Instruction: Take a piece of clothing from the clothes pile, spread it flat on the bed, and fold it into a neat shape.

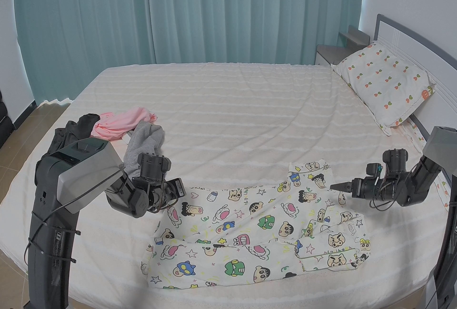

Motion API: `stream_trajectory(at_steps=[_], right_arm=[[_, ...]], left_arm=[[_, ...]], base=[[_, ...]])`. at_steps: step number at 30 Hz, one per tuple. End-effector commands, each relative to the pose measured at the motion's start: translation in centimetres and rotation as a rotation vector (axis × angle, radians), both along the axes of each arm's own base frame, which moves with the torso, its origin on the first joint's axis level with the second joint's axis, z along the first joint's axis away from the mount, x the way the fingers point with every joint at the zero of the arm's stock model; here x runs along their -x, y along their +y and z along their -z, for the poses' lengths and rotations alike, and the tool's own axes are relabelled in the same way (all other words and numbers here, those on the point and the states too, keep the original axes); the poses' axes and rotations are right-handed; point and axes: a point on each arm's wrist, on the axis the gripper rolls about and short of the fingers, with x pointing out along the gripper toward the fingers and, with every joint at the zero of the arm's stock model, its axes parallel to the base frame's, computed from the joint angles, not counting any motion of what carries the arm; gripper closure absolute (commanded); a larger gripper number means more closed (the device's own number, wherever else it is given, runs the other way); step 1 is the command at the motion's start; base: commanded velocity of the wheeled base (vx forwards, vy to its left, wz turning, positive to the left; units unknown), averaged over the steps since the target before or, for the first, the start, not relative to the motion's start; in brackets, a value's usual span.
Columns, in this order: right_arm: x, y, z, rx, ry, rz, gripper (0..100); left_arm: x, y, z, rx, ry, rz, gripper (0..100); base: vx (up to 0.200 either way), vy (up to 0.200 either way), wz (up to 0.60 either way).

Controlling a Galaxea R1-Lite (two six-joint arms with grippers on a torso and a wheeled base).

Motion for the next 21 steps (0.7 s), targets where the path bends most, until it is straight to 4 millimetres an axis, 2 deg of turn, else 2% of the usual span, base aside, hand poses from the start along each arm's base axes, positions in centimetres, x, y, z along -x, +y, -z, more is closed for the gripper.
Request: stream_trajectory(at_steps=[1,7,9,11,21], right_arm=[[-4.4,0.7,1.0,0.010,0.031,-0.010,0],[-7.5,0.8,1.8,0.012,0.095,-0.010,0],[-7.8,0.7,1.9,0.013,0.103,-0.009,0],[-9.2,0.7,2.5,0.018,0.140,-0.001,0],[-12.1,1.1,4.5,0.037,0.191,0.008,0]], left_arm=[[-0.4,-0.1,-1.7,-0.006,-0.054,-0.034,100],[-0.2,-0.1,-1.7,-0.017,-0.052,-0.046,100],[-0.2,-0.1,-1.7,-0.017,-0.052,-0.046,100],[-0.2,-0.1,-1.7,-0.017,-0.054,-0.047,100],[0.0,0.0,-1.4,-0.036,-0.043,-0.065,100]], base=[[0.000,0.000,0.00],[0.000,0.000,0.00],[0.000,0.000,0.00],[0.000,0.000,0.00],[0.000,0.000,0.00]])
